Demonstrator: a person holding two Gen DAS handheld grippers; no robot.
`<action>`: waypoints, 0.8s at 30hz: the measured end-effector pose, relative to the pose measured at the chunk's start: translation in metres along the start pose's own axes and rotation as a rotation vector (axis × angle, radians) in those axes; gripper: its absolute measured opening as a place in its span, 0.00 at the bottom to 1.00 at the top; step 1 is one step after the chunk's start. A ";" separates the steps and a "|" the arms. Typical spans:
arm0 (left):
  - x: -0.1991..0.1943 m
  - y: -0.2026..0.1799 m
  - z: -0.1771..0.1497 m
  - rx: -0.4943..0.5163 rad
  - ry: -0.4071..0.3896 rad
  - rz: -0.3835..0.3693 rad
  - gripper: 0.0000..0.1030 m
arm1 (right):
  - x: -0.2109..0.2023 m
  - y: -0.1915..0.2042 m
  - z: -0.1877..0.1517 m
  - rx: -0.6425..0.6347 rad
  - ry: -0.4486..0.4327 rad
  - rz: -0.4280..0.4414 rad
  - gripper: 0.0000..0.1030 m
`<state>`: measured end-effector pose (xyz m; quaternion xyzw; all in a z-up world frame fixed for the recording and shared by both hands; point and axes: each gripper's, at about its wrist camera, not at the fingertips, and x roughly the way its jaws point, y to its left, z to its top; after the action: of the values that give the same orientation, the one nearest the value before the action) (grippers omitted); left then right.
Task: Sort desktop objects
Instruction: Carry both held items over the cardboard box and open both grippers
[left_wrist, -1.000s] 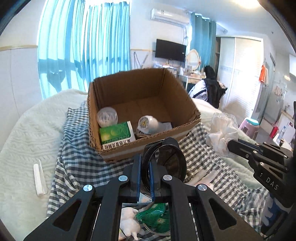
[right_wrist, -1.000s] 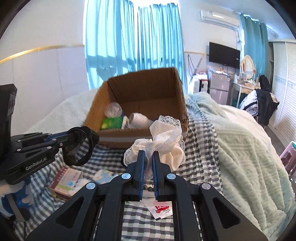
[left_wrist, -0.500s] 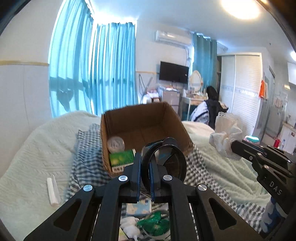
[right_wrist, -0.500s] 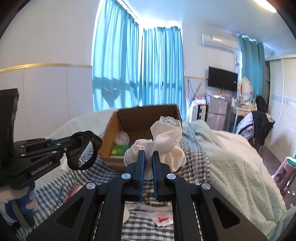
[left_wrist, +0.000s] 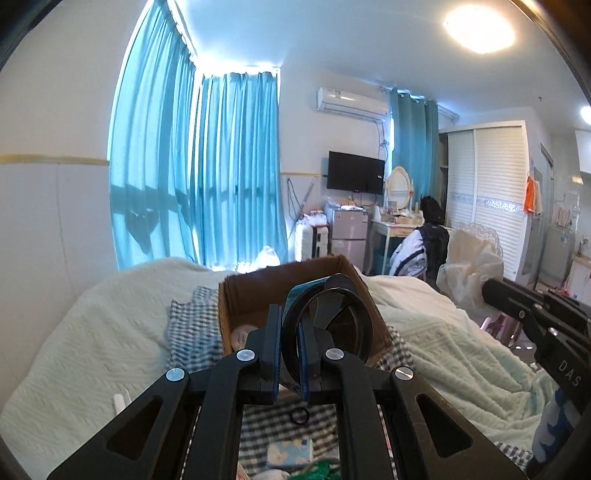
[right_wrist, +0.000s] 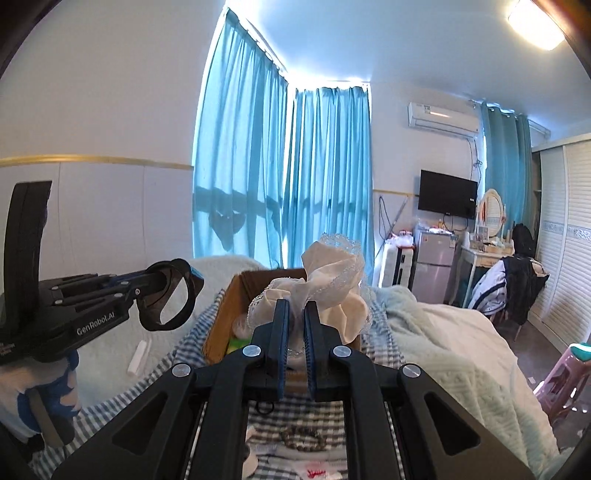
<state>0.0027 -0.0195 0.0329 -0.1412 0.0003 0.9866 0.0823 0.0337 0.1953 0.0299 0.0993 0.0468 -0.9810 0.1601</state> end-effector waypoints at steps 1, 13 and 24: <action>0.001 0.000 0.003 0.007 -0.003 0.002 0.07 | 0.002 0.001 0.004 -0.006 -0.007 0.001 0.07; 0.041 0.000 0.009 0.035 -0.003 0.011 0.07 | 0.033 0.003 0.031 -0.032 -0.053 0.008 0.07; 0.100 0.015 0.005 0.033 0.040 0.031 0.07 | 0.092 -0.001 0.025 -0.026 -0.044 0.024 0.07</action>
<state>-0.0961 -0.0177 0.0099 -0.1595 0.0204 0.9845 0.0694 -0.0566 0.1653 0.0351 0.0762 0.0548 -0.9803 0.1740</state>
